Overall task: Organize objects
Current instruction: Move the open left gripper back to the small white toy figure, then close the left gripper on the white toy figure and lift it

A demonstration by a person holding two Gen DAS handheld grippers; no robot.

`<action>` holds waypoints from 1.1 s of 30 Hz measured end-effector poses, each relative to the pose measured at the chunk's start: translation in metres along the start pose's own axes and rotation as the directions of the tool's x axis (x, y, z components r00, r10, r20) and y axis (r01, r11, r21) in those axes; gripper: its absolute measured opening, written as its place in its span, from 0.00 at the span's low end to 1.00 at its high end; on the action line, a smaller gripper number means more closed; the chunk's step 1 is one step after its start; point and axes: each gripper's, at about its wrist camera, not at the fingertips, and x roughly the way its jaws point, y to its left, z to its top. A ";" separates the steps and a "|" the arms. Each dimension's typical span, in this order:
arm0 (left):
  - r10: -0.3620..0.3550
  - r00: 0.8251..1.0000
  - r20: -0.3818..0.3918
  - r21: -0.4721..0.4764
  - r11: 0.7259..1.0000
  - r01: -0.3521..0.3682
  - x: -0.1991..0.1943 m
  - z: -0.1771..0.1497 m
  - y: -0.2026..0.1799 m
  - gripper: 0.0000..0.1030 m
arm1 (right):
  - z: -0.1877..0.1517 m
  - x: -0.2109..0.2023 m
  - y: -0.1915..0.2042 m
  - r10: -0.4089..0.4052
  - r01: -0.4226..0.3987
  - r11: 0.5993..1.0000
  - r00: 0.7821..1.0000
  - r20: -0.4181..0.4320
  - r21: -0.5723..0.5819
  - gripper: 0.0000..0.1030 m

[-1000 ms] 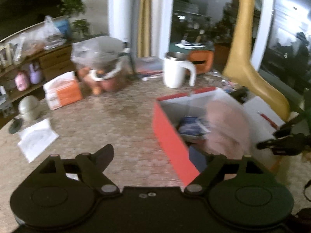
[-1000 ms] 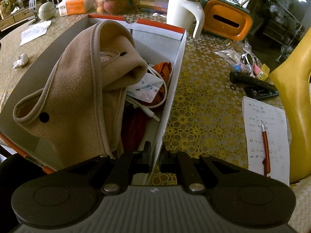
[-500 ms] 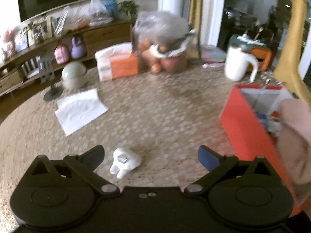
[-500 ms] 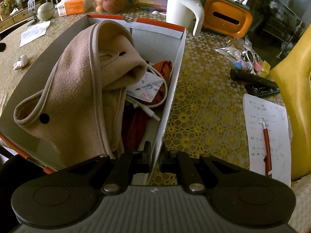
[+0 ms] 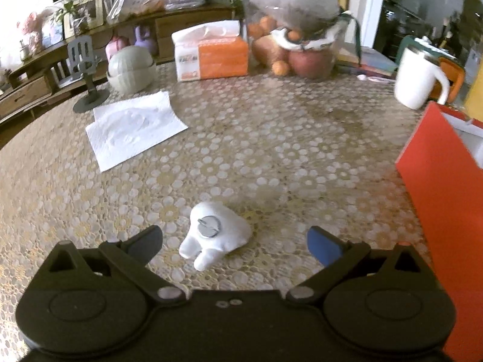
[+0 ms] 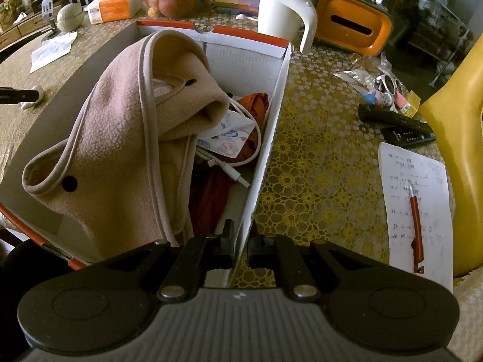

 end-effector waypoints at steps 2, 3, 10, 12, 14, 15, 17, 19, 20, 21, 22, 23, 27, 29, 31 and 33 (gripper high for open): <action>0.008 1.000 0.002 -0.009 1.000 -0.008 0.005 -0.001 0.002 0.96 | 0.000 0.000 0.000 0.000 0.000 1.000 1.000 -0.002 0.000 0.07; 0.011 1.000 0.002 -0.012 1.000 -0.011 0.008 -0.001 0.003 0.95 | 0.001 0.001 0.000 0.001 -0.001 1.000 1.000 -0.003 -0.001 0.07; 0.025 1.000 -0.011 -0.005 1.000 -0.025 0.019 -0.003 0.003 0.72 | 0.001 0.001 0.000 0.001 -0.001 1.000 1.000 -0.006 -0.001 0.07; 0.024 1.000 -0.006 -0.010 1.000 -0.024 0.019 -0.003 0.004 0.69 | 0.001 0.001 0.000 0.002 -0.002 1.000 1.000 -0.006 -0.002 0.07; 0.026 1.000 -0.002 -0.012 1.000 -0.026 0.019 -0.002 0.005 0.56 | 0.001 0.001 0.000 0.001 -0.001 1.000 1.000 -0.006 -0.001 0.07; 0.028 1.000 -0.001 -0.013 1.000 -0.028 0.018 -0.002 0.004 0.52 | 0.001 0.001 0.000 0.000 0.000 1.000 1.000 -0.005 -0.001 0.07; 0.029 1.000 0.004 -0.009 1.000 -0.029 0.017 -0.002 0.004 0.50 | 0.001 0.001 0.000 0.001 -0.001 1.000 1.000 -0.005 -0.002 0.07; 0.032 0.999 0.018 0.003 0.999 -0.032 0.014 -0.002 0.001 0.48 | 0.001 0.001 0.000 0.000 0.000 1.000 1.000 -0.004 -0.001 0.07; 0.035 0.999 0.023 0.006 0.999 -0.035 0.012 -0.002 0.001 0.48 | 0.001 0.001 0.000 0.000 0.000 1.000 1.000 -0.004 -0.002 0.07; 0.039 0.999 0.028 0.005 0.999 -0.039 0.010 -0.002 0.000 0.48 | 0.001 0.001 0.000 -0.001 0.001 1.000 1.000 -0.004 -0.004 0.07; 0.032 0.999 0.034 0.000 0.999 -0.032 0.006 -0.002 0.000 0.48 | 0.001 0.001 0.000 -0.002 0.002 1.000 1.000 -0.003 -0.004 0.07; 0.024 0.999 0.042 -0.002 1.000 -0.024 0.003 -0.001 -0.001 0.47 | 0.000 0.001 0.000 -0.001 0.001 1.000 1.000 -0.003 -0.004 0.07; 0.013 0.997 0.070 0.013 1.000 -0.014 -0.018 0.001 -0.008 0.47 | 0.000 0.001 0.000 -0.001 0.001 1.000 1.000 0.002 -0.005 0.07; -0.010 0.996 0.089 0.033 0.999 0.007 -0.031 0.003 -0.014 0.47 | 0.000 0.001 0.000 0.000 0.000 1.000 1.000 0.006 -0.003 0.07; -0.046 0.992 0.116 0.060 0.997 0.040 -0.047 0.006 -0.022 0.47 | -0.002 0.001 0.000 0.001 -0.001 1.000 1.000 0.011 0.002 0.07; -0.079 0.988 0.135 0.082 0.994 0.069 -0.061 0.009 -0.031 0.47 | -0.002 0.000 0.000 0.002 -0.002 1.000 1.000 0.015 0.006 0.07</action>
